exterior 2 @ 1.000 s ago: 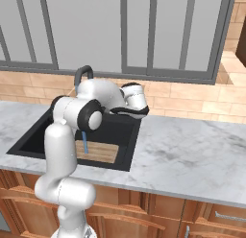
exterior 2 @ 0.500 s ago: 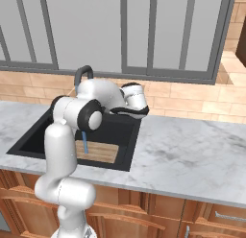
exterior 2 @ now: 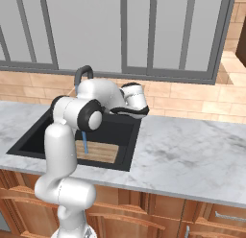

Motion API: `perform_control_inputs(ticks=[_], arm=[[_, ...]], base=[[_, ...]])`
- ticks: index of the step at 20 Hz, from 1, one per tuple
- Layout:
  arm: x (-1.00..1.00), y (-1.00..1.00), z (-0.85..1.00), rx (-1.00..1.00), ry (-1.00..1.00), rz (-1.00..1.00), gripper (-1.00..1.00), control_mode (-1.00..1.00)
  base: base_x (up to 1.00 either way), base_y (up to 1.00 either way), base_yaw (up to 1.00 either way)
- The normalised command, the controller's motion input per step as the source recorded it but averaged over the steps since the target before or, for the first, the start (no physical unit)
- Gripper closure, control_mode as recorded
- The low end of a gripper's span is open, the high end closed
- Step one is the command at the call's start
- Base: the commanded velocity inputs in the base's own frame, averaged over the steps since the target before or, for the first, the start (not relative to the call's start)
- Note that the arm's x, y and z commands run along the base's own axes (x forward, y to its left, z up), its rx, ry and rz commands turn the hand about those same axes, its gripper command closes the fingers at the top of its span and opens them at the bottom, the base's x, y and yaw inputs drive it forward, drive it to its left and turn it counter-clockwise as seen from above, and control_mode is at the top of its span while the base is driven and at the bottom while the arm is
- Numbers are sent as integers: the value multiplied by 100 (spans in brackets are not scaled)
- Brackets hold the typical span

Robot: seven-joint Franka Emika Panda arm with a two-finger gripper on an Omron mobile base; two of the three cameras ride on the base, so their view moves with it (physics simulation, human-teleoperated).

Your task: Turn on the sink faucet with hot water and rinse the cutting board for ten seconds, then turn off the faucet. Push the cutting board to reach the water if necessary.

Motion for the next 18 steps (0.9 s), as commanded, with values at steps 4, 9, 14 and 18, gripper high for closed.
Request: perform_control_inputs(ticks=[4, 9, 14, 18], arm=[[0, 0, 0, 0, 0, 0, -100, -100], [0, 0, 0, 0, 0, 0, -100, -100], [0, 0, 0, 0, 0, 0, -100, -100], [0, 0, 0, 0, 0, 0, -100, -100]], base=[[0, 0, 0], [0, 0, 0], [0, 0, 0], [0, 0, 0]])
